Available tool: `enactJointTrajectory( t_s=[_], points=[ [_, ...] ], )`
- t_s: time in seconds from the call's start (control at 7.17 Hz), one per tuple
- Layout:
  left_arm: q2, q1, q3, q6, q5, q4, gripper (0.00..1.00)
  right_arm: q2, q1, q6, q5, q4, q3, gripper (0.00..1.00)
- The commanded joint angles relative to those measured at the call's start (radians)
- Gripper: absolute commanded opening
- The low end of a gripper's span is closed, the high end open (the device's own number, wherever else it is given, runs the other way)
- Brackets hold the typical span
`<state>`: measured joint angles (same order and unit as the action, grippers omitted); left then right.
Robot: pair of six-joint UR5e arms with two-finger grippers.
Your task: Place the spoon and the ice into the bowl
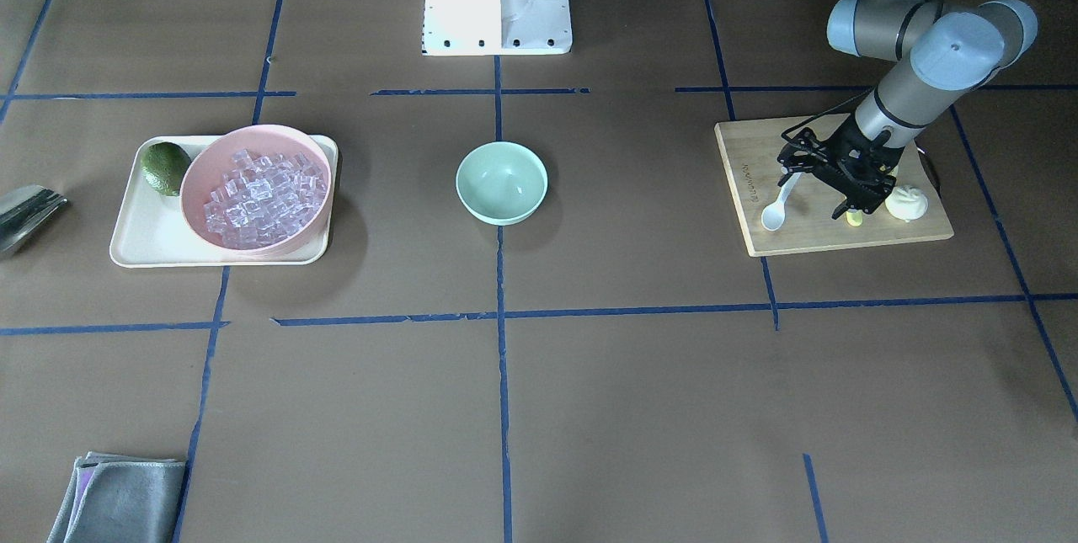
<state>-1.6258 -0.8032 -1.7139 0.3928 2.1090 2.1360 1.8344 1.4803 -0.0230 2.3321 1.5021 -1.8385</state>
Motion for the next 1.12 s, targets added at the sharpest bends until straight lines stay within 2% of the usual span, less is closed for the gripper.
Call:
enactJointTrajectory(
  t_s=[0.0, 0.14, 0.42, 0.56, 0.7, 0.84, 0.98],
  points=[
    [-0.003, 0.039, -0.004, 0.034, -0.044, 0.001, 1.0, -0.001, 0.0, 0.0, 0.0, 0.0, 0.002, 1.0],
    [-0.003, 0.045, -0.003, 0.034, -0.047, -0.001, 0.94, 0.0, 0.0, 0.0, 0.001, 0.001, 0.002, 1.0],
    [-0.003, 0.05, -0.003, 0.034, -0.047, -0.001, 0.68, 0.0, 0.0, 0.0, 0.001, 0.001, 0.004, 1.0],
    [-0.003, 0.052, -0.003, 0.034, -0.047, -0.001, 0.63, 0.0, -0.001, 0.0, 0.001, 0.001, 0.004, 1.0],
    [-0.002, 0.052, -0.004, 0.032, -0.047, -0.002, 0.4, 0.0, 0.0, 0.0, 0.001, 0.001, 0.005, 1.0],
    [-0.003, 0.052, -0.004, 0.031, -0.046, -0.002, 0.06, -0.001, 0.0, 0.0, 0.001, 0.001, 0.01, 1.0],
    [-0.003, 0.052, -0.006, 0.031, -0.046, -0.004, 0.0, -0.001, 0.0, 0.0, 0.001, 0.001, 0.011, 1.0]
  ],
)
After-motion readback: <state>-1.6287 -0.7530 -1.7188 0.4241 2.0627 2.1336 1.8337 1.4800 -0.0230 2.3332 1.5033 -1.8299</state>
